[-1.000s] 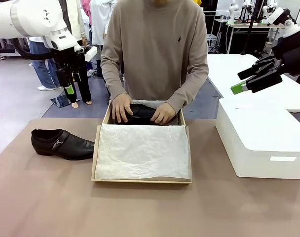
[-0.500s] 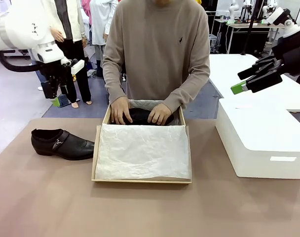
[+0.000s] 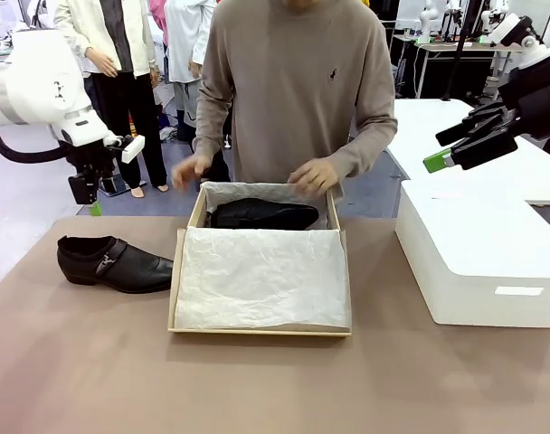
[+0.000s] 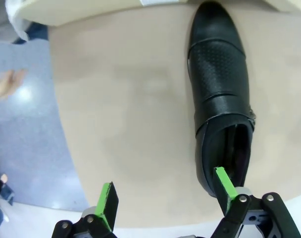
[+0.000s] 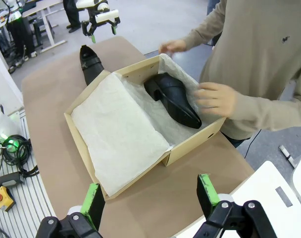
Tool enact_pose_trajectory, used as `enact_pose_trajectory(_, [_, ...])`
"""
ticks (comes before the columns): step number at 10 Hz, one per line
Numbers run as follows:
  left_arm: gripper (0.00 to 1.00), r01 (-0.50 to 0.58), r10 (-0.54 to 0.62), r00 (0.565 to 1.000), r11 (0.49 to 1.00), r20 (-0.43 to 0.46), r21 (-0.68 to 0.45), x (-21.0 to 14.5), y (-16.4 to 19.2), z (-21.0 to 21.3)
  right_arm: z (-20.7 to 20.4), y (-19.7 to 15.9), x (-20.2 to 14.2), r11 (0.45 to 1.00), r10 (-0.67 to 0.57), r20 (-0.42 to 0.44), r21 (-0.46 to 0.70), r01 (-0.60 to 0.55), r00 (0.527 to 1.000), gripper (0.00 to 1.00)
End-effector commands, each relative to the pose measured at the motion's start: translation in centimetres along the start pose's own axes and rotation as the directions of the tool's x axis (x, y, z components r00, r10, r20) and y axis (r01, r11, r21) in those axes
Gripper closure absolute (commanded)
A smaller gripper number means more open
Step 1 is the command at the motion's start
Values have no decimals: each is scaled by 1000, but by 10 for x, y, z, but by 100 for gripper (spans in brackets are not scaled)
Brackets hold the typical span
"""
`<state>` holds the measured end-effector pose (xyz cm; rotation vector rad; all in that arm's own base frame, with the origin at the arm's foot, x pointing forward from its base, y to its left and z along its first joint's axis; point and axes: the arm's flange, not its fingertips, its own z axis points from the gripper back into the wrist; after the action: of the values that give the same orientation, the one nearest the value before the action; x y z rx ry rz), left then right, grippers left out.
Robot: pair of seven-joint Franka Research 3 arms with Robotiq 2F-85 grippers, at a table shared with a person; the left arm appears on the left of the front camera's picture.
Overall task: Pack the shoes into the box.
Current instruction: Place the other shoe of the Shoes into the Shoes Box.
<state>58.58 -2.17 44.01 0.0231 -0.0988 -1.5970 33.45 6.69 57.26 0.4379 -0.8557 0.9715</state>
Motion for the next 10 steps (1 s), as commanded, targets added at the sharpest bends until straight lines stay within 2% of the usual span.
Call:
enact_pose_trajectory(1, [0,-38,37,999,999,-36,-19,-6,-9,-7,-1,-3,0,1000,15,22,16,-15,1000,0])
enact_pose_trajectory(8, [0,-24,24,1000,999,-14,-23,-6,-5,-10,-1,-3,0,1000,15,22,16,-15,1000,0])
enact_pose_trajectory(10, [0,-28,27,999,999,-38,-34,-6,-8,-17,-1,-3,0,1000,15,22,16,-15,1000,0])
